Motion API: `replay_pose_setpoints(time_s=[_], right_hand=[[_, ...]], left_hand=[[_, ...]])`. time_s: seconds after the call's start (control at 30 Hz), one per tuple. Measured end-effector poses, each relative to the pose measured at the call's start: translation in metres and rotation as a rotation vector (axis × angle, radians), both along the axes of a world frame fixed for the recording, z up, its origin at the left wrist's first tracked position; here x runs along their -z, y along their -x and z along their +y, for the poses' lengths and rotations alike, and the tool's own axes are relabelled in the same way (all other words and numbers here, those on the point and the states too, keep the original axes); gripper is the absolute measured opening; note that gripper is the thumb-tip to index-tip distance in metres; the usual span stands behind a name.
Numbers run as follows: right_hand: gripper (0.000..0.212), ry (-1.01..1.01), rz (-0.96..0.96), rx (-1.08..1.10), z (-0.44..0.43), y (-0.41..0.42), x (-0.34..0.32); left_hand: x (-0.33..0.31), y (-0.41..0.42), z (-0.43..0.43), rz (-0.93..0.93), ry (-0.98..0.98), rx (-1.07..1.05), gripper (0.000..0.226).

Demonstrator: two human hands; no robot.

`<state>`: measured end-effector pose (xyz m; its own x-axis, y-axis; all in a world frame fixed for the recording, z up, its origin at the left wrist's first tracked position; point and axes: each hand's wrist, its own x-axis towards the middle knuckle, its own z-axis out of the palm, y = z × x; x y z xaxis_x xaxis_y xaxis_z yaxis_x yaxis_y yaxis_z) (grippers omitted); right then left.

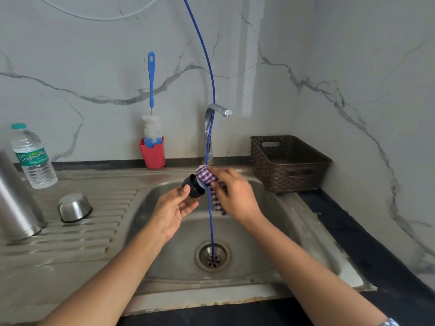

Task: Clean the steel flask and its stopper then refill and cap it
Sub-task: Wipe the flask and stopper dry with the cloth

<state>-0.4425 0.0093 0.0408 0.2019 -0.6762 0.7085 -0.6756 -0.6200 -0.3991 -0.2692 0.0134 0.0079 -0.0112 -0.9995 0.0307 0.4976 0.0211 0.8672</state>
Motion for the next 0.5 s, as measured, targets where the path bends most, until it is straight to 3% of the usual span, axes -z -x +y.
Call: replay_pose_setpoints(time_s=[0.2,0.33,0.5], right_hand=[[0.039,-0.054,0.344,-0.064,-0.005,0.032,0.008],[0.04,-0.095,0.106,0.07,-0.004,0.035,-0.002],[0.035,0.181,0.193,0.088,0.01,0.018,-0.008]], left_hand=[[-0.003,-0.007,-0.002,0.064,-0.01,-0.047,0.034],[0.0,-0.001,-0.003,-0.027,0.029,-0.059,0.025],[0.003,0.004,-0.001,-0.245,0.139,-0.095,0.035]])
